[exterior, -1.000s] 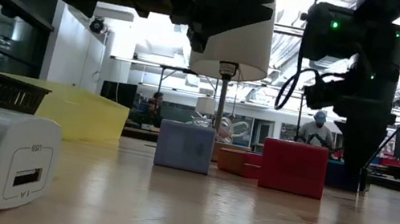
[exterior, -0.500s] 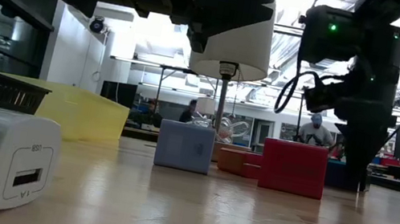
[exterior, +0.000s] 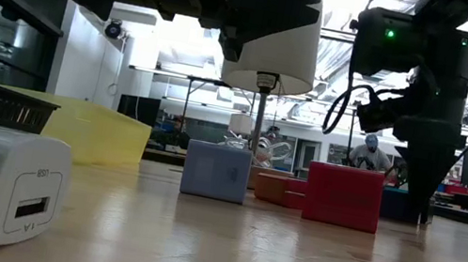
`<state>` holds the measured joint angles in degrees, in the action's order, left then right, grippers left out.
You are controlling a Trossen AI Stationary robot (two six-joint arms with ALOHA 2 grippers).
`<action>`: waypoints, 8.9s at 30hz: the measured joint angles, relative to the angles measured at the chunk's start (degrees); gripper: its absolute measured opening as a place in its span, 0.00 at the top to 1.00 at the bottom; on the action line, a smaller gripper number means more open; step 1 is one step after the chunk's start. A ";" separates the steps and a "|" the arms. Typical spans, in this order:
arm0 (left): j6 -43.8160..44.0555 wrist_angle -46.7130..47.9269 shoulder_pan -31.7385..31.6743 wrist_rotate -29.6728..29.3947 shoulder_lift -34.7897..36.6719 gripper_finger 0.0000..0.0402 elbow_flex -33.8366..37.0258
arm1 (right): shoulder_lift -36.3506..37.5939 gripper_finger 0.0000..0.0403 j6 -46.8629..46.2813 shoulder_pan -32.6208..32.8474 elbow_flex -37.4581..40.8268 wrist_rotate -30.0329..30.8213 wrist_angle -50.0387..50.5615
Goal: Pick & Place Office items
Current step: Put the violet digital clock into the black bin
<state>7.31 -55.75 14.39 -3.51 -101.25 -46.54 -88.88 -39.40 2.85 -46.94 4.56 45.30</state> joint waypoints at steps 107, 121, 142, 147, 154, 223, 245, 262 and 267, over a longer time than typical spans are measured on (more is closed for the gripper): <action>-0.02 -1.80 0.02 0.01 0.00 0.69 0.00 | 13.25 0.86 30.71 19.10 -0.02 7.48 -44.73; -0.06 -6.48 -1.68 0.06 -0.02 0.69 0.00 | 12.39 0.86 31.95 17.99 -0.02 7.37 -47.14; 0.03 -6.27 -1.75 0.02 -0.02 0.70 0.00 | 12.39 0.86 31.50 17.99 -0.02 7.48 -45.94; 0.02 -6.27 -1.73 0.08 -0.02 0.80 0.00 | 12.39 0.86 31.50 17.99 -0.02 7.54 -45.90; 0.07 -6.23 -1.73 -0.05 -0.02 0.88 0.00 | 12.41 0.86 31.47 17.99 -0.02 7.78 -45.62; 3.19 -6.05 -1.75 0.04 -0.02 0.86 0.00 | 12.46 0.59 21.57 18.05 -0.02 7.28 -29.36; 3.95 -4.51 -1.73 0.34 0.00 0.86 0.00 | 12.45 0.59 21.62 18.03 -0.02 7.25 -31.23; 7.86 6.23 -5.68 6.78 2.10 0.86 0.37 | 12.44 0.59 21.64 18.03 -0.02 7.26 -32.04; 5.48 13.75 -5.99 4.99 6.06 0.86 0.35 | 12.44 0.59 21.64 18.03 -0.02 7.26 -32.61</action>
<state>12.79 -42.00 8.41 1.48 -95.19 -46.19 -76.44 -17.76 20.88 -46.96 11.81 12.69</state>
